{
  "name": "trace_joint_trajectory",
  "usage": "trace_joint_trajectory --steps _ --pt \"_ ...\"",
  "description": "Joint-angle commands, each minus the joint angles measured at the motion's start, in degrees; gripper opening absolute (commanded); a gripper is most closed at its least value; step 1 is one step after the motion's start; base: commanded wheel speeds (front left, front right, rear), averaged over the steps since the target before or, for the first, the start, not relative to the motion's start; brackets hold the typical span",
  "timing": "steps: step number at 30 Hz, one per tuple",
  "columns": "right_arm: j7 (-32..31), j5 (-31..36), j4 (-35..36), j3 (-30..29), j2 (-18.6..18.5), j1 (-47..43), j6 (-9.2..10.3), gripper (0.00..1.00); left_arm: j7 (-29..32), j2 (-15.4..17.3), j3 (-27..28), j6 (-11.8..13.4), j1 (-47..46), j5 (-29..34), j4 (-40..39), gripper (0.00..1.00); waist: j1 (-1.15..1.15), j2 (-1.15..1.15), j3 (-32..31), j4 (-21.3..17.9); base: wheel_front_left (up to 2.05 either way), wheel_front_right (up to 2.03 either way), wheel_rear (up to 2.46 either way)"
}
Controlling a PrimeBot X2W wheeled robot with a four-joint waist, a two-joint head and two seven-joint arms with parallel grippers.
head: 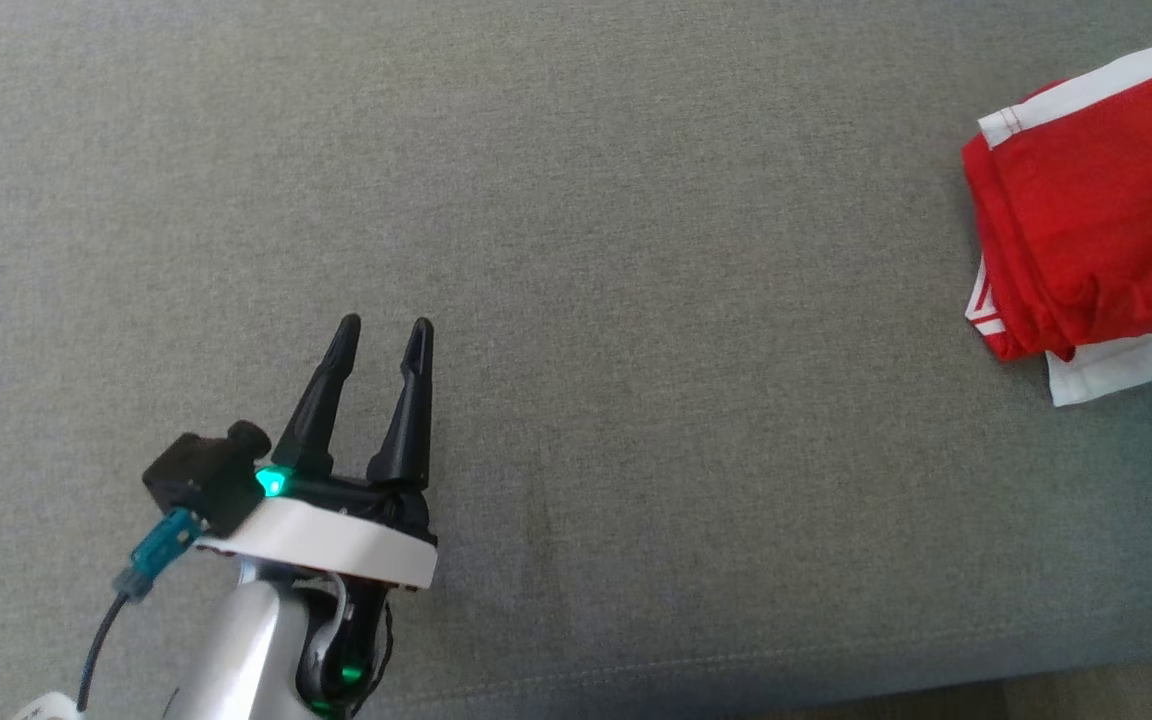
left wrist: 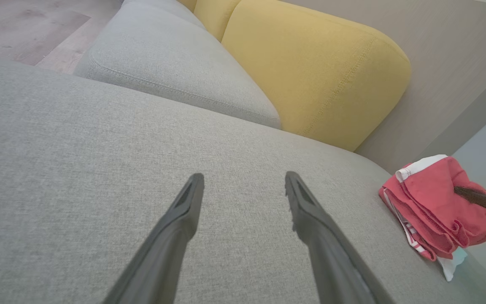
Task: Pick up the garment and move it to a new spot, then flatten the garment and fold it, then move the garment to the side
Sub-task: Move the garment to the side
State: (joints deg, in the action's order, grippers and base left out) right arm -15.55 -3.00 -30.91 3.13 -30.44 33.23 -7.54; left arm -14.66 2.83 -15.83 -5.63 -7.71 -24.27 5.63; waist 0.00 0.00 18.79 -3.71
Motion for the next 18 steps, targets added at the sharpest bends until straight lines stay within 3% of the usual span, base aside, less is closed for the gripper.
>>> trace_joint_trajectory --steps 1,3,5,18 --pt "-0.45 0.01 2.23 -0.54 -0.76 -1.31 0.05 0.0 -0.34 0.05 2.09 -0.27 -1.89 0.35 -1.65 1.0 0.0 0.0 -0.06 -0.07 0.0 0.0 0.0" --pt "-0.89 -0.28 3.08 -1.27 0.14 -1.76 0.05 0.33 -0.34 0.05 2.13 -0.33 -2.0 0.29 -1.59 1.0 0.0 0.0 -0.15 -0.12 0.0 0.0 0.0" --pt "-1.15 -0.13 4.03 -1.89 0.67 -2.3 0.05 1.0 -0.34 0.05 2.19 -0.38 -2.09 0.24 -1.49 1.0 0.0 0.0 -0.29 -0.16 0.0 0.0 0.0" --pt "-2.19 1.69 10.83 -3.25 1.86 -4.06 0.05 1.0 -0.34 0.05 1.79 -0.07 -1.06 -0.75 -0.77 1.0 0.0 0.0 -3.81 0.34 0.0 0.0 0.0"
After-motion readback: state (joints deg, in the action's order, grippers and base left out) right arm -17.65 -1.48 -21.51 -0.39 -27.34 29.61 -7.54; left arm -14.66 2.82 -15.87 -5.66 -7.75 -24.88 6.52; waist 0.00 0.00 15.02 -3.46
